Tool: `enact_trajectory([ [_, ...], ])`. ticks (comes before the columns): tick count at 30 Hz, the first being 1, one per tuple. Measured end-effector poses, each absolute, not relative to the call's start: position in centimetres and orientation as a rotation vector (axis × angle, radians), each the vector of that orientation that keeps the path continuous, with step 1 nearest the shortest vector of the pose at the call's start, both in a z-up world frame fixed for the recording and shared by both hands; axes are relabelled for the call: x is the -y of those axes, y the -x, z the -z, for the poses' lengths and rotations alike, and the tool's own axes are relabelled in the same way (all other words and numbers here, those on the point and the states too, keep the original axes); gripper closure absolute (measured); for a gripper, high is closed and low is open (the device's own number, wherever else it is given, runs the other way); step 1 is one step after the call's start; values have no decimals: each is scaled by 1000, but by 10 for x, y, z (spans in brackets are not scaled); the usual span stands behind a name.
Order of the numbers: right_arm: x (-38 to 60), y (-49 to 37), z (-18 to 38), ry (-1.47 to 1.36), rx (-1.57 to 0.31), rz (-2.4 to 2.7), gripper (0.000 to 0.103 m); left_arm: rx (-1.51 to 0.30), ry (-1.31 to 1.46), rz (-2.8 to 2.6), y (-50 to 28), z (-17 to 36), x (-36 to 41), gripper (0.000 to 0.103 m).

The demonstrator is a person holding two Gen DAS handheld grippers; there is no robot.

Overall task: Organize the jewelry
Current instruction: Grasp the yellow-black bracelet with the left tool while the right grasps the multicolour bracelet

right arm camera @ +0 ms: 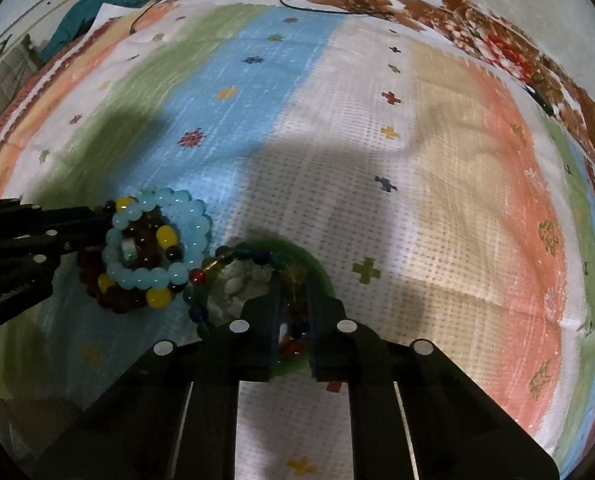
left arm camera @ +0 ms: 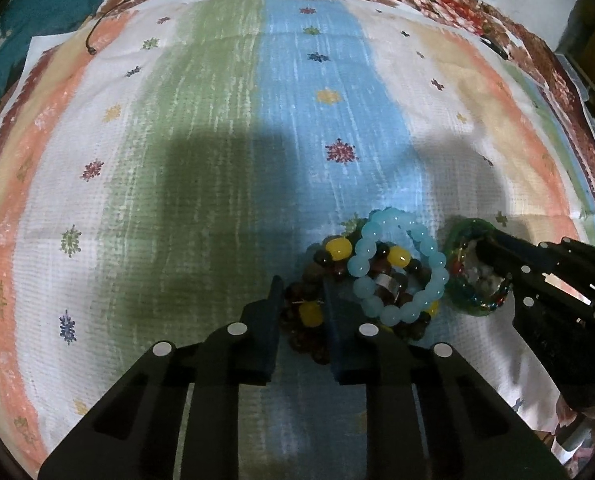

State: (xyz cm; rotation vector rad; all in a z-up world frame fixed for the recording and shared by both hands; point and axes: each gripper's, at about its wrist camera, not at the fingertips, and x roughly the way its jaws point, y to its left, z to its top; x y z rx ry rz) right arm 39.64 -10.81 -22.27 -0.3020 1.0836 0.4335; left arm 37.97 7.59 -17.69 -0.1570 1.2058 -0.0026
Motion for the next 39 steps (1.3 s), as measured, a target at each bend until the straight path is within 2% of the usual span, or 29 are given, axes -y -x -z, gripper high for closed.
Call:
enact_trajectory([
  [2,108,-396,222,297,-1085,-434,91,-1198,158,1,-380,175,-76,92],
  [5,108,-396,221,296,-1085,-434,92,-1196,161,-3,-380,172,-77,94],
  [23,111,-393,204,269,-1076,-437,92,-1175,135,0,-379,158,-72,94],
  [39,109,-396,217,285,-1101,-428,91,-1194,129,-13,-378,166,-73,94],
])
